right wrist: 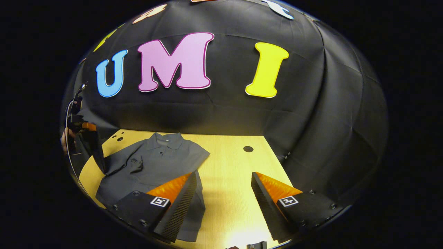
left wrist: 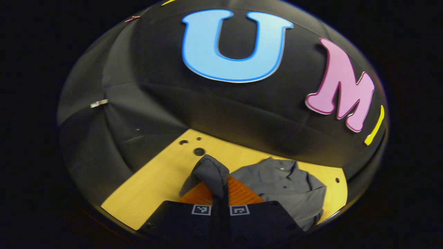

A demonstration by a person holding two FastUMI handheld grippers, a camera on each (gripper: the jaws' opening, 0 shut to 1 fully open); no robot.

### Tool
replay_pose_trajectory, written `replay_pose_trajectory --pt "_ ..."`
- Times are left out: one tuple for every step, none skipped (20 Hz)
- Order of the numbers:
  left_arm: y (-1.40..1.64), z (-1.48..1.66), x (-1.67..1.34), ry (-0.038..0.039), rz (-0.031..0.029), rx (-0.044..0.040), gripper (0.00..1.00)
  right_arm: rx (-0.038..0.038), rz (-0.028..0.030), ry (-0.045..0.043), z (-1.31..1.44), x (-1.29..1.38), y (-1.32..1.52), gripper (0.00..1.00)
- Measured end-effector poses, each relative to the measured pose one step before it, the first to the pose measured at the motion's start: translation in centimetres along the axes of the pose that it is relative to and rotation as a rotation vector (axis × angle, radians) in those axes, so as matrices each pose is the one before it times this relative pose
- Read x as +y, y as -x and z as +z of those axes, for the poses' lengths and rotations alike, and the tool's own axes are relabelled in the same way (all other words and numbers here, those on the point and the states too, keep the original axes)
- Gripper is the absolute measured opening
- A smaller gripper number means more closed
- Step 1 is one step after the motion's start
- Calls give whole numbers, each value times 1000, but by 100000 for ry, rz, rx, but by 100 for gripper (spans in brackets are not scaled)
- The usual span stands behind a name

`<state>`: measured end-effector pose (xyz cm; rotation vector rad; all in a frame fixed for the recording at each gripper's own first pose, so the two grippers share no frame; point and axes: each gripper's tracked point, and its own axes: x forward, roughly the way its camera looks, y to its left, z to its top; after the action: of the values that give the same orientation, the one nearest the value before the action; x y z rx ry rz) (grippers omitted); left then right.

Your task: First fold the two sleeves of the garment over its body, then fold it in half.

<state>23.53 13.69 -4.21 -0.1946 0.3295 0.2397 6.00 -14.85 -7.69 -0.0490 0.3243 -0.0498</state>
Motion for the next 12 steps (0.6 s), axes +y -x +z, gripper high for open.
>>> replay_pose_trajectory --pt "-639 -274 -2132 -502 -3041 1158 5 238 -175 -155 -160 -220 -46 98" --pt "-547 -499 -2116 -1003 -3280 1412 5 122 -177 -366 -114 -208 -20 98" --pt "-501 -460 -2275 -1295 -3645 1270 5 71 -129 -543 -41 -172 -87 98" --pt "-764 -518 -2230 -1685 -3611 1222 5 194 -35 -593 -174 -249 -4 98" --pt "-766 -565 -2137 -2191 -3404 1400 5 121 -161 -416 -94 -196 27 98" --pt "-718 -646 -1887 -2382 -3190 1590 5 142 -182 -226 -241 -189 117 98" --pt "-685 -667 -1955 -1799 -3455 1896 5 91 -102 -67 -23 -154 -81 98" --pt "-809 -502 -2019 -1123 -3416 1614 5 104 -118 -80 -50 -158 -193 98" --pt "-693 -352 -1735 -899 -2701 1156 5 301 -55 -195 -136 -186 -39 98" --pt "-866 -480 -1328 -969 -1819 1248 5 329 86 -320 -262 -192 27 98" --pt "-764 -405 -1291 -1161 -1289 1189 5 495 26 -249 -204 -169 -115 98" --pt "-739 -347 -1267 -843 -1611 1239 5 496 81 -150 -196 -215 -138 98"
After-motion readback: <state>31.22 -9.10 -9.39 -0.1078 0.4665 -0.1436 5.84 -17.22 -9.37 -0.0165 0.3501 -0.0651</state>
